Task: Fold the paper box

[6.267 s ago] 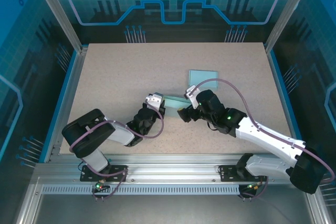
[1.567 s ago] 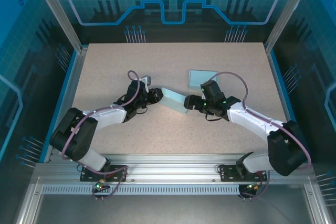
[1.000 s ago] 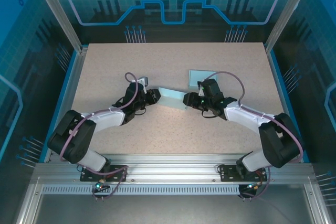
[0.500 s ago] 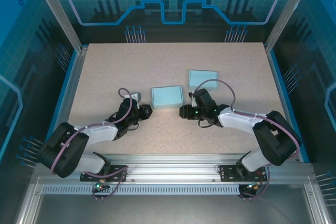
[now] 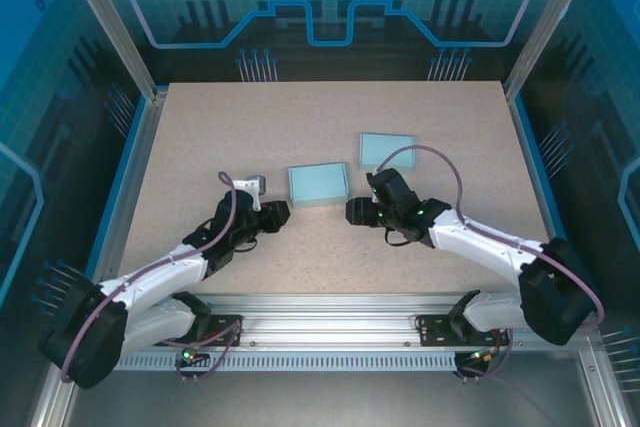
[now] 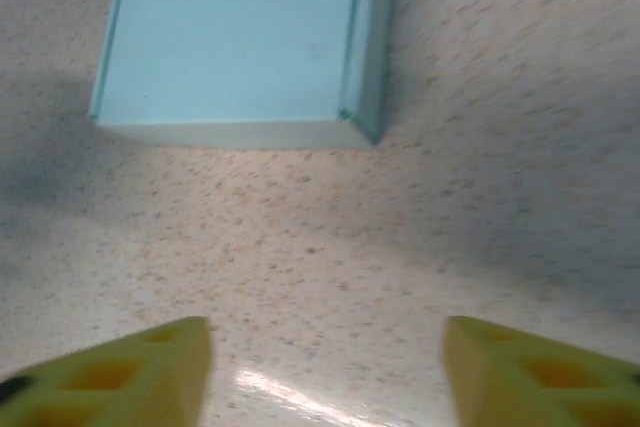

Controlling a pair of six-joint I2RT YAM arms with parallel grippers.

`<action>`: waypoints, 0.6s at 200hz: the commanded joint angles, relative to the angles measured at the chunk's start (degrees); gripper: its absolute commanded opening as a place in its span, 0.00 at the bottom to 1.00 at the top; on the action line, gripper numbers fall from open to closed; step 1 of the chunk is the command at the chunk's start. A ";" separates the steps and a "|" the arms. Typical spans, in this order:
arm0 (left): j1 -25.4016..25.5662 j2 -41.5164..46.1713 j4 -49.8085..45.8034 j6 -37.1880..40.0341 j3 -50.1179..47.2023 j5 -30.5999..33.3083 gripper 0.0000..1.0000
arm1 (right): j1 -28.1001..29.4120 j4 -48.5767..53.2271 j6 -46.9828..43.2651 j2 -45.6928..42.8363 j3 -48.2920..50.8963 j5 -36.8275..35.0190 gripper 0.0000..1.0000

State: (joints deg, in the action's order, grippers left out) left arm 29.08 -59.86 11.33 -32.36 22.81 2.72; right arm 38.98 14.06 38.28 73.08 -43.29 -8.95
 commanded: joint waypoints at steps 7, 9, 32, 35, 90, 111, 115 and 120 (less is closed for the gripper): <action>0.15 5.23 -8.51 6.41 3.94 9.58 0.57 | -0.71 12.17 -3.03 -7.37 -3.31 -14.15 1.00; 0.16 5.51 -8.96 6.82 4.14 10.48 0.60 | -0.94 12.77 -3.32 -7.76 -3.54 -14.80 1.00; -0.80 8.38 -12.18 12.51 7.16 20.63 0.93 | -3.55 15.92 -7.14 -13.46 -4.63 -23.13 1.00; -0.90 8.59 -12.35 13.26 7.50 22.06 0.96 | -3.89 15.81 -7.86 -14.21 -4.55 -24.29 1.00; -6.02 8.64 1.12 30.33 4.59 35.25 0.99 | -12.11 -0.97 -22.46 -23.65 5.67 -31.46 1.00; -8.84 6.14 10.47 36.25 0.58 34.39 0.99 | -16.89 -5.60 -23.13 -25.71 10.18 -27.79 1.00; -9.33 5.56 12.11 37.26 -0.21 34.08 0.99 | -17.71 -6.29 -23.08 -25.97 10.87 -27.31 1.00; -10.08 4.72 13.93 38.32 -0.98 33.44 0.99 | -18.79 -7.29 -23.27 -26.47 11.96 -26.49 1.00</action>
State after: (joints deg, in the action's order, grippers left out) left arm 21.85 -52.29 13.39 -4.27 26.13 34.06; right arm 24.45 14.63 18.81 48.58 -35.29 -36.03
